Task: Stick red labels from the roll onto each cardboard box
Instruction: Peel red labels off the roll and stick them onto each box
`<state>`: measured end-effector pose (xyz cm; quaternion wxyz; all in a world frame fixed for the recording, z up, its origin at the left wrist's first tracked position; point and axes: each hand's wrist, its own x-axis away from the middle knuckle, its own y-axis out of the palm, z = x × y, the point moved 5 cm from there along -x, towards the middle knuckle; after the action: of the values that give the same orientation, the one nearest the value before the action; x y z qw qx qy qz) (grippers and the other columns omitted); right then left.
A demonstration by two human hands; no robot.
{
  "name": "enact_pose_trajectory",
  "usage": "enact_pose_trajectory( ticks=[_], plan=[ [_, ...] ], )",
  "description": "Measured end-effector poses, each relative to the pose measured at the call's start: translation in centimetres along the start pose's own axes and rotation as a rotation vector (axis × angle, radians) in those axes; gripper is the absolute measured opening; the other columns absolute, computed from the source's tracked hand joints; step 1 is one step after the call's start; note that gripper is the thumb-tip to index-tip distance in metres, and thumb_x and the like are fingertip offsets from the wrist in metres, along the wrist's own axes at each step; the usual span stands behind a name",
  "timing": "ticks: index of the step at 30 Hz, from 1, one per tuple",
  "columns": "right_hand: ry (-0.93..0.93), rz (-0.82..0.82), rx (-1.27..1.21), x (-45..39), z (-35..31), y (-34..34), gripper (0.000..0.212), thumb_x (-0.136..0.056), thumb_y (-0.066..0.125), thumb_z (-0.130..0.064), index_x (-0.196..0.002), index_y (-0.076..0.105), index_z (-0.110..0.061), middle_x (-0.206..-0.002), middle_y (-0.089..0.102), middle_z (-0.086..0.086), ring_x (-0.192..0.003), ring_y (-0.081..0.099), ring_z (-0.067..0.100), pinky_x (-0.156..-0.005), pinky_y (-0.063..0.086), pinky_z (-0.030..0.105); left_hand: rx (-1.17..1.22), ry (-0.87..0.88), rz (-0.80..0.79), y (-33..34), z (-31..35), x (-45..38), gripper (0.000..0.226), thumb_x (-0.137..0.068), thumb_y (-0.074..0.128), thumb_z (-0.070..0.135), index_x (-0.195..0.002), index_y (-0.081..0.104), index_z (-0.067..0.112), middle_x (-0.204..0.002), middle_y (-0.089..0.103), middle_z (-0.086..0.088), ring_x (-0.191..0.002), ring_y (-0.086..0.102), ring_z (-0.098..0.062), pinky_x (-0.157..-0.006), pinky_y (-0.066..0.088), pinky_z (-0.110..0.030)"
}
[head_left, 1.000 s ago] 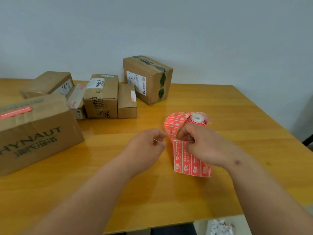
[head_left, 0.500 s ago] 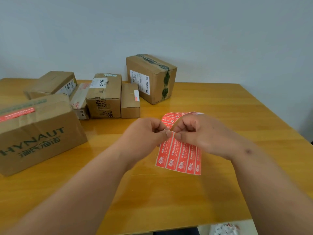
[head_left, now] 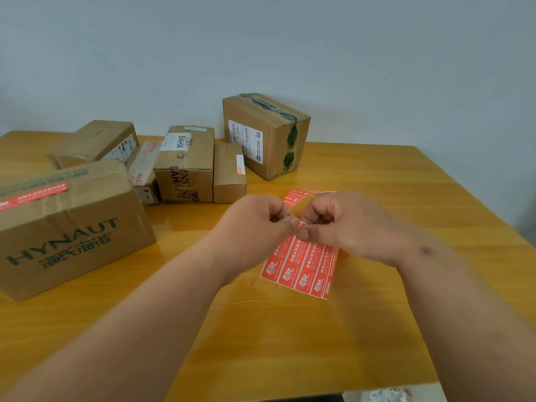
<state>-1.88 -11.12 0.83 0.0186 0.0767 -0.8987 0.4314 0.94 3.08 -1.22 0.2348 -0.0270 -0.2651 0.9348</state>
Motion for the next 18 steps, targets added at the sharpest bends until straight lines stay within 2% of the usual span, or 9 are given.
enact_pose_trajectory(
  ticks=[4, 10, 18],
  plan=[
    [-0.001, -0.005, 0.030, -0.14, -0.23, -0.01, 0.017, -0.086, 0.069, -0.034, -0.085, 0.064, -0.017, -0.089, 0.071, -0.004, -0.077, 0.070, 0.008, -0.071, 0.058, 0.031, 0.012, -0.003, 0.008, -0.11, 0.03, -0.09, 0.024, -0.095, 0.058, 0.036, -0.082, 0.065, 0.016, -0.072, 0.070, 0.004, -0.062, 0.068, -0.004, -0.051, 0.046, -0.012],
    [-0.016, 0.019, 0.049, -0.35, -0.37, 0.13, 0.014, -0.085, 0.070, -0.034, -0.079, 0.064, -0.023, -0.085, 0.071, -0.006, -0.073, 0.069, 0.003, -0.066, 0.057, 0.025, 0.029, -0.013, 0.009, -0.35, -0.15, -0.32, 0.027, -0.094, 0.059, 0.036, -0.080, 0.064, 0.013, -0.067, 0.068, 0.005, -0.056, 0.065, 0.001, -0.046, 0.044, -0.007],
    [-0.010, 0.039, 0.048, -0.73, -0.39, 0.38, 0.017, -0.082, 0.072, -0.035, -0.080, 0.068, -0.019, -0.086, 0.072, -0.006, -0.074, 0.070, 0.004, -0.071, 0.059, 0.035, 0.111, -0.047, 0.002, -0.42, -0.56, -0.18, 0.028, -0.094, 0.059, 0.032, -0.075, 0.061, 0.012, -0.059, 0.065, 0.007, -0.056, 0.065, 0.000, -0.045, 0.041, -0.004]
  ],
)
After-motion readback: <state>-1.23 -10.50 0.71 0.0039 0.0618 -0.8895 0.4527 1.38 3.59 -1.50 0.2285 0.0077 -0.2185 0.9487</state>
